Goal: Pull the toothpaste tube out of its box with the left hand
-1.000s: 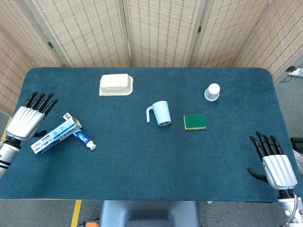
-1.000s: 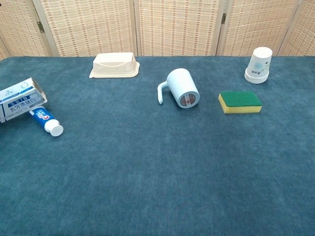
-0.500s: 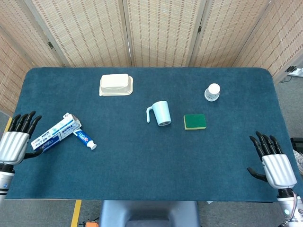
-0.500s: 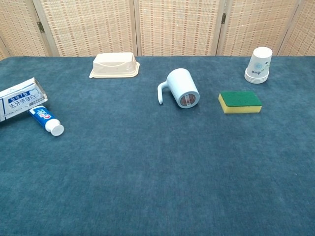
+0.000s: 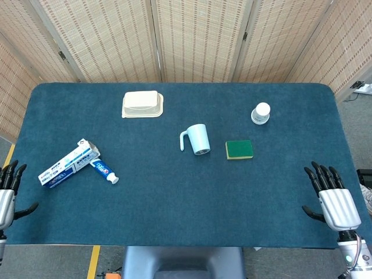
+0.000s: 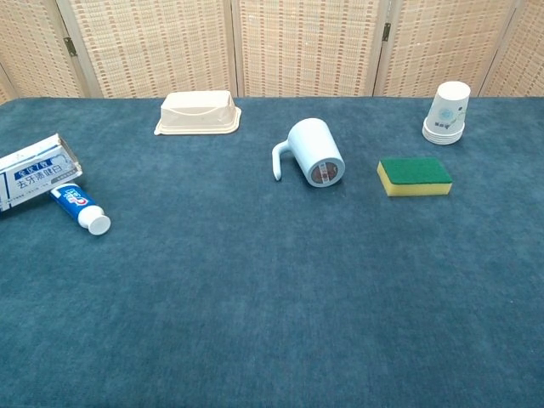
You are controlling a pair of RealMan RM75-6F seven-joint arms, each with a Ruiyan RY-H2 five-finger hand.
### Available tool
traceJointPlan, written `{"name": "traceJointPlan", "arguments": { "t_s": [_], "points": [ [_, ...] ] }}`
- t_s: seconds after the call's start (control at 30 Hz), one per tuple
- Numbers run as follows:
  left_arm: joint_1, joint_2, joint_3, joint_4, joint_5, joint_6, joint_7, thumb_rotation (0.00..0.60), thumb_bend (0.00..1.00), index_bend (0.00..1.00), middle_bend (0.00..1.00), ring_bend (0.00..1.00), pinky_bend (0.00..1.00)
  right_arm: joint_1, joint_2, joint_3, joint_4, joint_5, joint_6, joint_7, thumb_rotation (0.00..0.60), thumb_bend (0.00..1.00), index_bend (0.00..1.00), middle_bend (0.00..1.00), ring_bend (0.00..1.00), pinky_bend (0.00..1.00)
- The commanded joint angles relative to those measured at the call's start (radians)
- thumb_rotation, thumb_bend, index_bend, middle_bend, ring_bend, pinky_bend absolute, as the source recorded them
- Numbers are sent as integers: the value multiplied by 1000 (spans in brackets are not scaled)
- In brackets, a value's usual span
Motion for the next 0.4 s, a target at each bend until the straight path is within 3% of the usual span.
{"name": "traceJointPlan", "arguments": {
  "t_s": [0.03,0.4],
  "points": [
    [4,-3,-4,-2,10,5,14,600,75,0,0,0,0,0,1,0,0,1,0,1,600,220,0,0,0,0],
    [15,0,-12,-11,32,5,21,600,75,0,0,0,0,2,2,2,1,7,-3,8,600,220,0,0,0,0]
  ]
}}
